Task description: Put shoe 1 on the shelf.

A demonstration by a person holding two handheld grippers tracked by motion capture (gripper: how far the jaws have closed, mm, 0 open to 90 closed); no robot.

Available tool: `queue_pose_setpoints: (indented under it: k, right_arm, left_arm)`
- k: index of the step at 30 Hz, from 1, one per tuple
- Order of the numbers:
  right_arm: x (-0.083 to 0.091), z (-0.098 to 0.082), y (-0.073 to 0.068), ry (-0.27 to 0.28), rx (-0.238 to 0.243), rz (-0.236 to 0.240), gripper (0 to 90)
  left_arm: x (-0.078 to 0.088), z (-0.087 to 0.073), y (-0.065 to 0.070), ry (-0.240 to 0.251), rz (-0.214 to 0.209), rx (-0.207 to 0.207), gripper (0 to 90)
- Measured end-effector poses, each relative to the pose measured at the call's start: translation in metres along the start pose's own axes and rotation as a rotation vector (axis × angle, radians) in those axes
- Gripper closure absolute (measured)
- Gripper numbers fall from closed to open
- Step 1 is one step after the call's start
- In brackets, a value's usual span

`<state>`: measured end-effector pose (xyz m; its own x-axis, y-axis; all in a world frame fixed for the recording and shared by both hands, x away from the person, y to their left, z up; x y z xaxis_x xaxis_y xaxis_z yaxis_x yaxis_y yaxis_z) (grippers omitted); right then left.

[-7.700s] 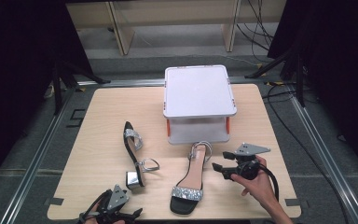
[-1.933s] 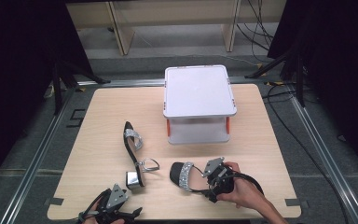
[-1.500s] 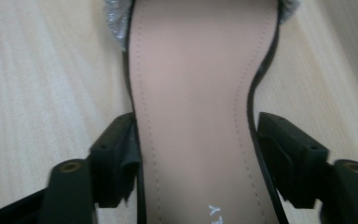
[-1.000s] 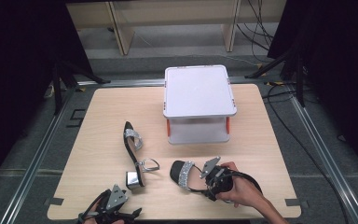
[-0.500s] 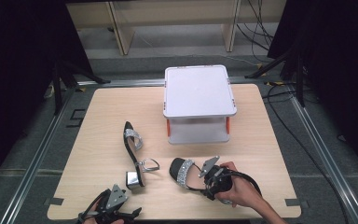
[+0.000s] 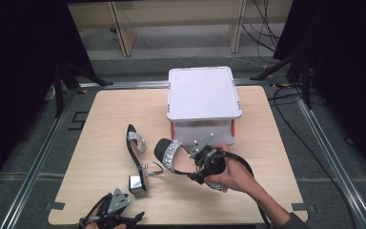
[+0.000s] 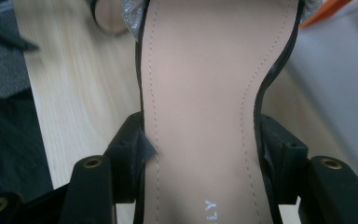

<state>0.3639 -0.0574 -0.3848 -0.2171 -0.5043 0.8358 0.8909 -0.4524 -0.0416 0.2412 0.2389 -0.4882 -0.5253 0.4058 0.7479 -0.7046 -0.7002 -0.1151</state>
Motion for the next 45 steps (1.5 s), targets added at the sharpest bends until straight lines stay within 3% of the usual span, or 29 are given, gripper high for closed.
queue_pose_setpoints:
  k: [6,7,10,12,14,15,18,21,26,33,38,41,45]
  right_arm:
    - [0.020,0.047,0.008,0.054,-0.036,0.000,42.6]
    - [0.023,0.054,0.009,0.067,-0.061,0.006,42.6]
    - [0.033,0.079,0.017,0.096,-0.073,-0.016,42.6]
    - [0.040,0.096,0.024,0.103,-0.123,-0.040,42.6]
    - [0.045,0.109,0.035,0.119,-0.127,-0.059,42.6]
    - [0.047,0.118,0.041,0.118,-0.185,-0.075,42.6]
    - [0.051,0.138,0.063,0.107,-0.249,-0.124,42.6]
    - [0.051,0.152,0.088,0.103,-0.353,-0.166,42.6]
    - [0.043,0.164,0.124,0.093,-0.507,-0.215,42.5]
    - [0.029,0.168,0.151,0.051,-0.706,-0.261,42.5]
    - [0.019,0.171,0.161,0.010,-0.792,-0.302,42.5]
    - [0.016,0.171,0.165,0.019,-0.795,-0.320,42.4]
    - [0.010,0.175,0.168,0.011,-0.849,-0.329,42.4]
  left_arm:
    - [0.000,0.000,0.000,0.002,-0.001,0.005,16.6]
    - [0.000,0.000,0.000,0.004,-0.004,0.011,16.6]
    - [0.000,0.000,0.001,0.003,-0.007,0.002,16.6]
    - [0.000,0.000,0.001,0.003,-0.006,0.004,16.6]
    - [0.000,0.000,0.001,0.004,-0.010,0.007,16.6]
    - [-0.001,-0.001,0.002,0.011,-0.009,0.008,16.6]
    - [0.000,0.000,0.001,0.011,-0.008,0.007,16.6]
    - [-0.001,-0.001,0.002,0.006,-0.012,0.003,16.6]
    - [0.001,0.000,0.003,-0.002,-0.021,-0.008,16.6]
    - [0.000,0.000,0.003,0.006,-0.019,-0.013,16.6]
    - [0.001,0.000,0.003,0.005,-0.024,-0.017,16.6]
    - [0.000,0.001,0.004,0.008,-0.020,-0.017,16.6]
    - [0.002,0.001,0.004,0.014,-0.025,-0.016,16.5]
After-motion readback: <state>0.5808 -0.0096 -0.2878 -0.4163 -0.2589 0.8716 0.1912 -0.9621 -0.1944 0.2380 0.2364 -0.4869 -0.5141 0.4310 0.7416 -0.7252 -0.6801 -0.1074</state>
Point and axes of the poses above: each handheld gripper's, and its own axes: x roughly backward along the jaws, z roughly out of its top, y roughly to its right, the point moved 1 cm from there along -x, roughly forward along the jaws, and after that the axes turned 5 degrees about -x, right-handed, at the moved point
